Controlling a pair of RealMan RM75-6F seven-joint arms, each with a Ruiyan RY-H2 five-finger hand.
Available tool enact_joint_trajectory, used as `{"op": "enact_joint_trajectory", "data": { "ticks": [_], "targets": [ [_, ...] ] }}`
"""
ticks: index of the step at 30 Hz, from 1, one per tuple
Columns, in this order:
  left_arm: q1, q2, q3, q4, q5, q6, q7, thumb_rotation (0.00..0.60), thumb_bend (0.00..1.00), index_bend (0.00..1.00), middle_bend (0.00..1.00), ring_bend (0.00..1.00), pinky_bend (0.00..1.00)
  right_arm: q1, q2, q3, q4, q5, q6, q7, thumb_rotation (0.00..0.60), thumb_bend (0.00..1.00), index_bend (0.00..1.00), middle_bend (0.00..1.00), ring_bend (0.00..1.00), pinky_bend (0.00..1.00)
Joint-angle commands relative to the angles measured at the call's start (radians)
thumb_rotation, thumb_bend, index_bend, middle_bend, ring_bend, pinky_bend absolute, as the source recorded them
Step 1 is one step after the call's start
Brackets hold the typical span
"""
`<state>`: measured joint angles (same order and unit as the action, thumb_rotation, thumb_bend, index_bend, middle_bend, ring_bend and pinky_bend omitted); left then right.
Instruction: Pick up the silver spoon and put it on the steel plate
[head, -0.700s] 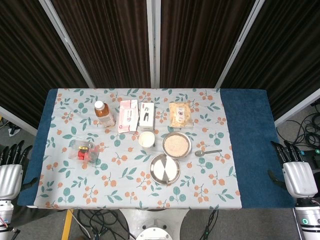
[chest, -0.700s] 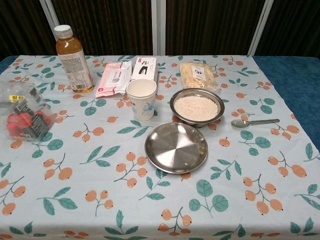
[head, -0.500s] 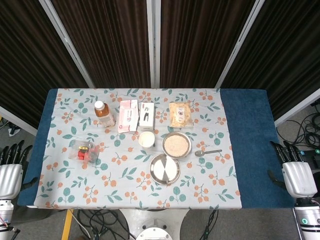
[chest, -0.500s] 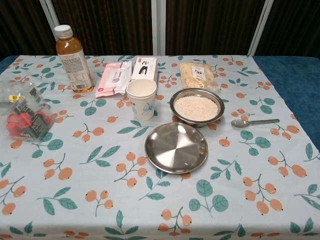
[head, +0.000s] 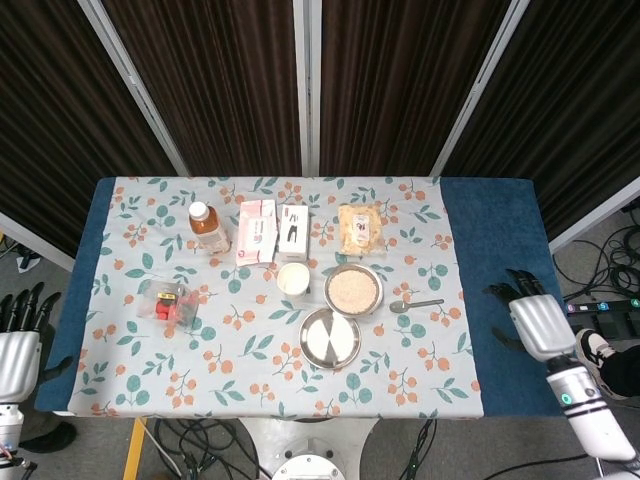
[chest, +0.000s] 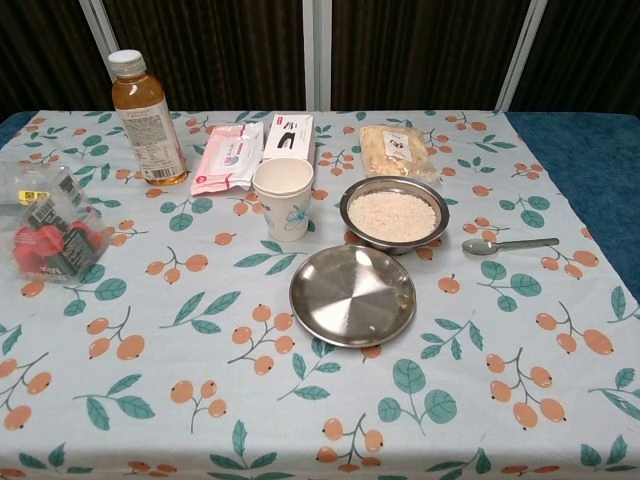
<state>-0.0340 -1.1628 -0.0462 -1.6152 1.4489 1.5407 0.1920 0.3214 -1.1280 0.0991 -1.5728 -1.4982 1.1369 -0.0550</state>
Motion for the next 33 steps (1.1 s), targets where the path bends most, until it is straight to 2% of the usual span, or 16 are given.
{"op": "enact_joint_trajectory", "data": {
  "ticks": [1,6,12,23,33],
  "targets": [
    [0.003,0.000,0.003,0.003,0.004,0.004,-0.004,0.600,0.08,0.17,0.11,0.05,0.03,0.118,-0.099,0.027,0.098,0.060,-0.155,-0.032,0.600,0.15,0.35,0.35,0.11,0.12],
    [0.010,0.001,0.005,0.010,0.002,0.007,-0.014,0.600,0.08,0.17,0.11,0.05,0.03,0.187,-0.216,0.024,0.220,0.094,-0.240,-0.079,0.600,0.15,0.39,0.37,0.12,0.12],
    [0.009,-0.002,0.004,0.011,-0.002,0.000,-0.014,0.600,0.08,0.17,0.11,0.05,0.03,0.222,-0.305,0.008,0.328,0.098,-0.270,-0.080,0.600,0.15,0.44,0.38,0.12,0.12],
    [0.007,-0.009,0.003,0.022,-0.004,-0.008,-0.016,0.600,0.08,0.17,0.11,0.05,0.03,0.274,-0.396,-0.006,0.449,0.097,-0.305,-0.065,0.600,0.17,0.45,0.42,0.14,0.12],
    [0.006,-0.009,0.001,0.019,-0.010,-0.014,-0.009,0.600,0.08,0.17,0.11,0.05,0.03,0.297,-0.438,-0.021,0.508,0.101,-0.325,-0.056,0.600,0.22,0.45,0.45,0.16,0.12]
  ]
}}
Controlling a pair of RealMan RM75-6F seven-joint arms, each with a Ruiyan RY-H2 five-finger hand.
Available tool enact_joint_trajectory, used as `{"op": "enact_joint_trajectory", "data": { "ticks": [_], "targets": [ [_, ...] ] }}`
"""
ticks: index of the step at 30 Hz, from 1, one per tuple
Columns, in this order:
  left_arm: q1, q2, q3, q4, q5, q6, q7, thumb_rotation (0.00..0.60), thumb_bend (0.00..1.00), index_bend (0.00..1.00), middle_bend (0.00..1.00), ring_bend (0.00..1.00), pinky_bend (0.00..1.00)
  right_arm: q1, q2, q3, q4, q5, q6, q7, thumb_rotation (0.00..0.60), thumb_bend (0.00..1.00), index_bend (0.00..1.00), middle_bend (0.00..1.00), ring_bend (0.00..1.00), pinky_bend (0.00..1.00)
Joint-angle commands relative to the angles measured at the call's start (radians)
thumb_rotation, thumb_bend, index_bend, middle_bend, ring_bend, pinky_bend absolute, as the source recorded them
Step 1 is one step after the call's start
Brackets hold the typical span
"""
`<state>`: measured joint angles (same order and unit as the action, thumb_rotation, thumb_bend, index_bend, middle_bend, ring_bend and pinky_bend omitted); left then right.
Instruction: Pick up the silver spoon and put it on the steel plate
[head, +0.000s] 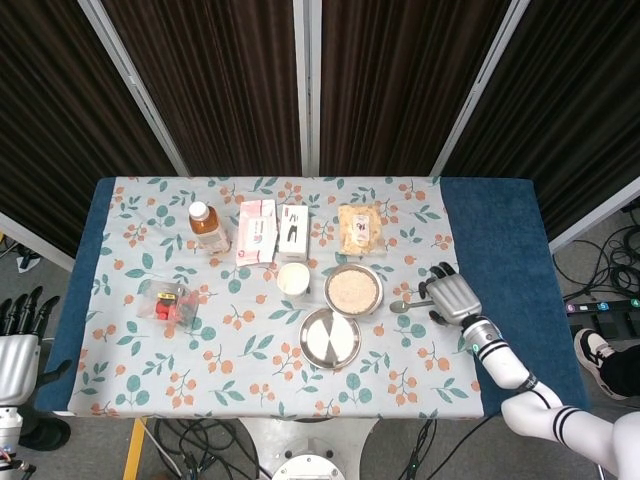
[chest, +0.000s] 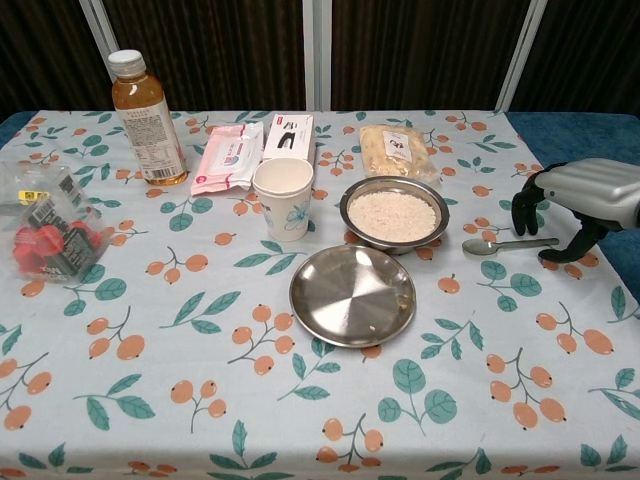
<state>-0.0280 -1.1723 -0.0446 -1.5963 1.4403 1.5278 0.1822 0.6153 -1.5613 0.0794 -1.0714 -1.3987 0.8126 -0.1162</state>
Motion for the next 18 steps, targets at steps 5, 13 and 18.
{"op": "enact_joint_trajectory", "data": {
  "ticks": [5,13,18],
  "targets": [
    [-0.002,0.000,-0.002,0.000,-0.005,-0.006,0.003,0.600,0.08,0.17,0.11,0.05,0.03,0.008,-0.005,-0.006,0.013,0.003,-0.003,0.015,0.600,0.23,0.45,0.47,0.16,0.12],
    [-0.006,-0.002,-0.005,0.004,-0.009,-0.012,0.003,0.600,0.08,0.17,0.11,0.05,0.03,0.017,-0.006,-0.011,0.016,0.011,-0.011,0.016,0.600,0.25,0.46,0.48,0.17,0.12],
    [-0.006,-0.005,-0.005,0.010,-0.011,-0.013,-0.001,0.600,0.08,0.17,0.11,0.05,0.03,0.023,-0.013,-0.014,0.025,0.017,-0.021,0.017,0.600,0.26,0.48,0.49,0.18,0.12]
  ]
}}
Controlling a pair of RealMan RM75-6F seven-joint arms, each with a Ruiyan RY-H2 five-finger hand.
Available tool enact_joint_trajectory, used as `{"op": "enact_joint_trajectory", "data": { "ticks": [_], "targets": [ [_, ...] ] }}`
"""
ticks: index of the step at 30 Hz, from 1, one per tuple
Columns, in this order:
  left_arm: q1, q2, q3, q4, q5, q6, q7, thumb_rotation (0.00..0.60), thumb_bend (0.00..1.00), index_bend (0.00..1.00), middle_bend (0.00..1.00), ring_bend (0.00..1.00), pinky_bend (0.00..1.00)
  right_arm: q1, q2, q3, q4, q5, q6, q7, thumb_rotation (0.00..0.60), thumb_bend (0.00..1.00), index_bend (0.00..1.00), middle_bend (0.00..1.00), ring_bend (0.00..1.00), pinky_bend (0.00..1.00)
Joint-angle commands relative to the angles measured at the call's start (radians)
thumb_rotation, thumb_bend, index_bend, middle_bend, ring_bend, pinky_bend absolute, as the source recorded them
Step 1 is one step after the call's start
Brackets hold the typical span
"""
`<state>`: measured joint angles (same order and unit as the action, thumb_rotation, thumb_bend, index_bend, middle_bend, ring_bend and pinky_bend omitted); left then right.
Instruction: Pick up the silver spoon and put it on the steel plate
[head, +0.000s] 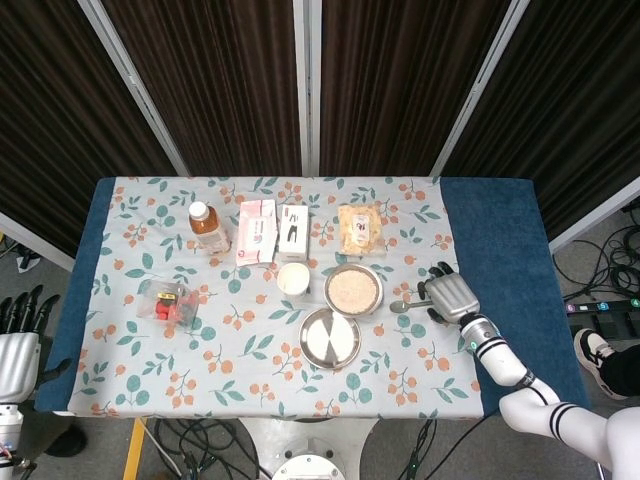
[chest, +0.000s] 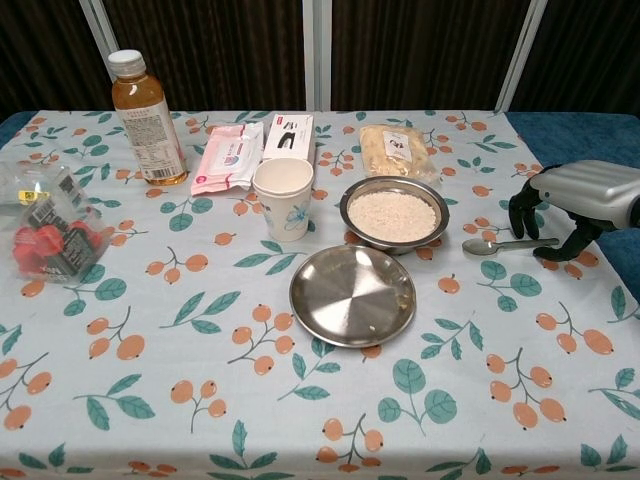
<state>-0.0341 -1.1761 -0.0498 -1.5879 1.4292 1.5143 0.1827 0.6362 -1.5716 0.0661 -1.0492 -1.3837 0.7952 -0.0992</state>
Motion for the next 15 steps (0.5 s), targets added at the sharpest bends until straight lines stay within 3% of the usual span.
{"op": "enact_joint_trajectory", "data": {
  "ticks": [1,15],
  "targets": [
    [0.001,-0.001,0.000,0.004,0.000,0.001,-0.002,0.600,0.08,0.17,0.11,0.05,0.03,0.003,-0.004,-0.002,0.004,0.004,-0.005,-0.001,0.600,0.26,0.48,0.49,0.18,0.12],
    [0.004,-0.016,0.003,0.042,0.001,-0.001,-0.038,0.600,0.08,0.17,0.11,0.05,0.03,0.012,-0.006,-0.006,-0.014,0.014,-0.004,-0.029,0.600,0.30,0.51,0.52,0.21,0.12]
  ]
}}
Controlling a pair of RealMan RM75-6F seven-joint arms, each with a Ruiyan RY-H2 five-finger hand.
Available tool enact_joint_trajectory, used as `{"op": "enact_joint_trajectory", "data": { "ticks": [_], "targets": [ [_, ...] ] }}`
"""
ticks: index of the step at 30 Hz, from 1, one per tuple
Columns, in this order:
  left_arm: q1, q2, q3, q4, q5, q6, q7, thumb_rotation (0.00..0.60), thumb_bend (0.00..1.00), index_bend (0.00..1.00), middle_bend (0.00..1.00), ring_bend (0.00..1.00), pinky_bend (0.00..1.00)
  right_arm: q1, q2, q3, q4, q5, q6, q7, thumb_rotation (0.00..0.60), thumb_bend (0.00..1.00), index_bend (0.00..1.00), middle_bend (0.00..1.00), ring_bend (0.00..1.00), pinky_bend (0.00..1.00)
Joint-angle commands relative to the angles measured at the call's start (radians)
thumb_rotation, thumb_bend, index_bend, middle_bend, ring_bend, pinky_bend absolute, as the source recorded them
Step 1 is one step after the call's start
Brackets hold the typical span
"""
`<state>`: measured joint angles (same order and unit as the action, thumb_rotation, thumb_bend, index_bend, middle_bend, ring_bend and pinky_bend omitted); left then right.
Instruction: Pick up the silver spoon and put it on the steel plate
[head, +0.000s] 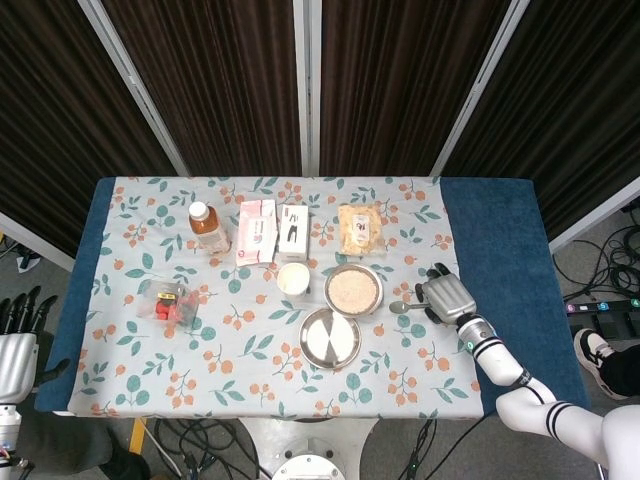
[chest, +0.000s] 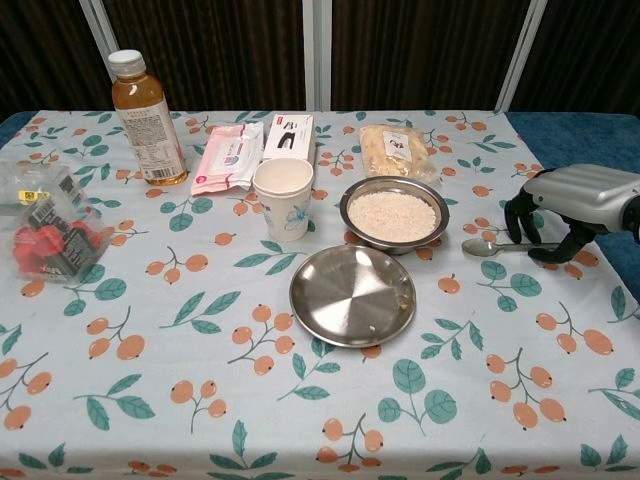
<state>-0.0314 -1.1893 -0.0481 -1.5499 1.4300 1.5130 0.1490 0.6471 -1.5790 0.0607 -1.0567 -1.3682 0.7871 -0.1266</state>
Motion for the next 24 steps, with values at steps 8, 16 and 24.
{"op": "enact_joint_trajectory", "data": {
  "ticks": [8,16,24],
  "targets": [
    [0.008,-0.010,0.004,0.017,0.005,0.008,-0.018,0.600,0.08,0.17,0.11,0.05,0.03,0.001,0.039,-0.004,-0.049,-0.012,0.028,-0.017,0.600,0.33,0.56,0.56,0.24,0.12],
    [0.010,-0.001,0.002,0.016,0.018,0.023,-0.024,0.600,0.08,0.17,0.11,0.05,0.03,0.050,0.173,0.013,-0.191,-0.021,0.003,-0.108,0.600,0.33,0.58,0.57,0.25,0.12],
    [0.012,0.008,0.001,0.008,0.027,0.031,-0.021,0.600,0.08,0.17,0.11,0.05,0.03,0.217,0.278,0.087,-0.334,0.072,-0.165,-0.299,0.600,0.33,0.59,0.58,0.25,0.12]
  ]
}}
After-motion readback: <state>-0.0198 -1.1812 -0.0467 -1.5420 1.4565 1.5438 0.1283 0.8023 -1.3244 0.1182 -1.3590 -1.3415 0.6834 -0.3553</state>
